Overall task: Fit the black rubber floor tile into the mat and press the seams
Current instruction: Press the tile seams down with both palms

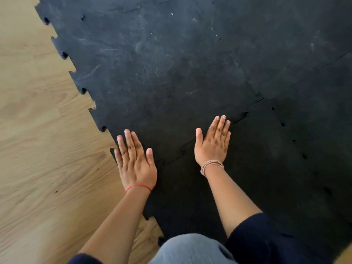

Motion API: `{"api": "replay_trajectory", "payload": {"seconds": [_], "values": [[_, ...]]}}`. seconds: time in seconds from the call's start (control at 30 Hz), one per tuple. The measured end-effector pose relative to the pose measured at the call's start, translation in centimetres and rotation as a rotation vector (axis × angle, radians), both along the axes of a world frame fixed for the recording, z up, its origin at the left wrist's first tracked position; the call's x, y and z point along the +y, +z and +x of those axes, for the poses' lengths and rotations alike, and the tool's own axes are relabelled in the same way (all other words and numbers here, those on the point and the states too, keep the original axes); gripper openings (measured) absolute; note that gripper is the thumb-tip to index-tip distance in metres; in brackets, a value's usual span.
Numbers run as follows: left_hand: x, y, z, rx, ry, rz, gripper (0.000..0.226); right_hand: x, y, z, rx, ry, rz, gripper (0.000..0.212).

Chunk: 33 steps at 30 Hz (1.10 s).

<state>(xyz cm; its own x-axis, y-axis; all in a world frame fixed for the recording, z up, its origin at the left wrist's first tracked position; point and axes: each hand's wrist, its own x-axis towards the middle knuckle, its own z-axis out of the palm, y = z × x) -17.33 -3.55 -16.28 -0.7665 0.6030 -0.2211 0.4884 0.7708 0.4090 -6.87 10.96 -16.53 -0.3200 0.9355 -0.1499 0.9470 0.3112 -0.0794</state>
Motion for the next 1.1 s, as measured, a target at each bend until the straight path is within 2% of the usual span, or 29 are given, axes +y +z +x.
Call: {"api": "replay_trajectory", "payload": {"seconds": [0.13,0.37,0.43,0.47,0.53,0.57,0.67,0.83,0.93,1.1], "values": [[0.0,-0.2,0.3,0.037,0.077,-0.003,0.061,0.1,-0.3,0.2,-0.015,0.019,0.022,0.078],[0.4,-0.3,0.4,0.073,0.028,0.003,0.060,0.6,-0.5,-0.1,-0.034,0.014,-0.033,0.077],[0.3,0.0,0.2,0.091,-0.114,0.030,0.058,1.0,-0.5,0.1,0.073,0.042,-0.078,0.072],[0.4,0.2,0.1,0.105,-0.230,0.034,0.059,1.3,-0.2,0.5,0.187,0.040,-0.124,0.068],[1.5,0.7,0.7,0.140,-0.530,0.024,0.062,2.5,0.3,2.3,0.420,-0.048,-0.142,0.062],[2.3,1.0,1.3,0.161,-0.654,0.034,0.062,3.6,0.6,3.3,0.454,-0.123,-0.109,0.061],[4.6,0.9,3.3,0.195,-0.834,0.036,0.063,7.4,1.2,5.3,0.307,-0.237,-0.047,0.063],[5.1,0.6,3.4,0.200,-0.845,-0.029,0.061,9.2,-0.2,3.9,0.004,-0.068,0.024,0.070],[5.5,0.7,3.4,0.190,-0.845,-0.026,0.060,9.5,-1.2,3.9,-0.045,-0.076,0.076,0.076],[5.6,1.0,3.2,0.196,-0.871,-0.061,0.062,9.7,-1.0,3.7,-0.060,-0.075,0.024,0.077]]}}
